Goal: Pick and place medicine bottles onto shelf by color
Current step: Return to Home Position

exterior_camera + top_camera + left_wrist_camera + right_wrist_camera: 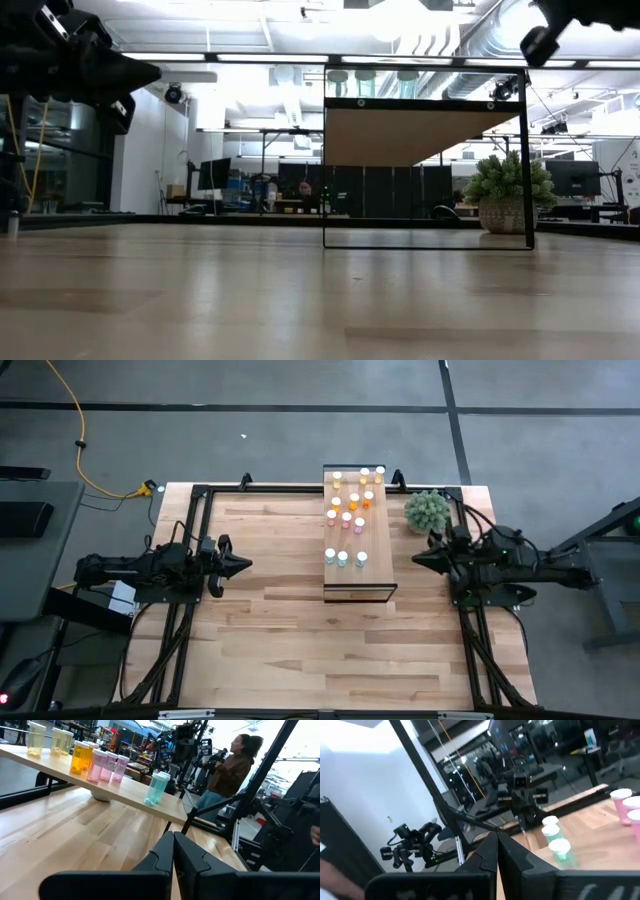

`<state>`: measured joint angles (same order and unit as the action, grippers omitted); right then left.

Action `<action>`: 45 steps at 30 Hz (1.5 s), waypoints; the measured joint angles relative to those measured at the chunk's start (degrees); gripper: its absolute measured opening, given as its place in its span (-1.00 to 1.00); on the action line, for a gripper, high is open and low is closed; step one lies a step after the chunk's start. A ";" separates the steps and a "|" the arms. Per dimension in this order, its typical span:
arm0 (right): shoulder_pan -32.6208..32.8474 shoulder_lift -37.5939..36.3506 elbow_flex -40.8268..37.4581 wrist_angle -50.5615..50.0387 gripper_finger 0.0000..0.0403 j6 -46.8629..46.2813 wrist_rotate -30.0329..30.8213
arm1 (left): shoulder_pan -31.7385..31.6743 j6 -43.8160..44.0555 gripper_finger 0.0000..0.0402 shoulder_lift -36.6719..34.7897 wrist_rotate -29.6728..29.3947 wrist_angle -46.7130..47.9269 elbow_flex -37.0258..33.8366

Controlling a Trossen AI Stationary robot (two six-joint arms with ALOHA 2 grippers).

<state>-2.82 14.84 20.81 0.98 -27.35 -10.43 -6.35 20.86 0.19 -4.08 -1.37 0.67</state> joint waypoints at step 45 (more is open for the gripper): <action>2.94 -14.13 -20.23 0.54 -1.00 15.42 5.44 | 0.02 0.00 -1.00 0.52 -1.07 0.06 0.00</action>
<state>0.12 0.71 0.58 1.52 -11.92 -4.99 -6.33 20.86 0.71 -5.15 -1.31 0.67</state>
